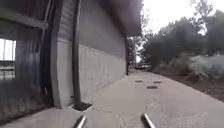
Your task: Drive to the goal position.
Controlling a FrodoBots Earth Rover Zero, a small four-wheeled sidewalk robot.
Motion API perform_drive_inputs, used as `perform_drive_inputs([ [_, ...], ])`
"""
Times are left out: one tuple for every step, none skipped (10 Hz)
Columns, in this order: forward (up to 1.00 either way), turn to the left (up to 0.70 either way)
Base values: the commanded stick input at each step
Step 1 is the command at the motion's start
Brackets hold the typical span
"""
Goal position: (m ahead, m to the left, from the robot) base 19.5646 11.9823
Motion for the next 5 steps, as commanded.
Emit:
perform_drive_inputs([
  [1.0,-0.36],
  [1.0,-0.36],
  [1.0,-0.36],
  [1.0,-0.36],
  [1.0,-0.36],
])
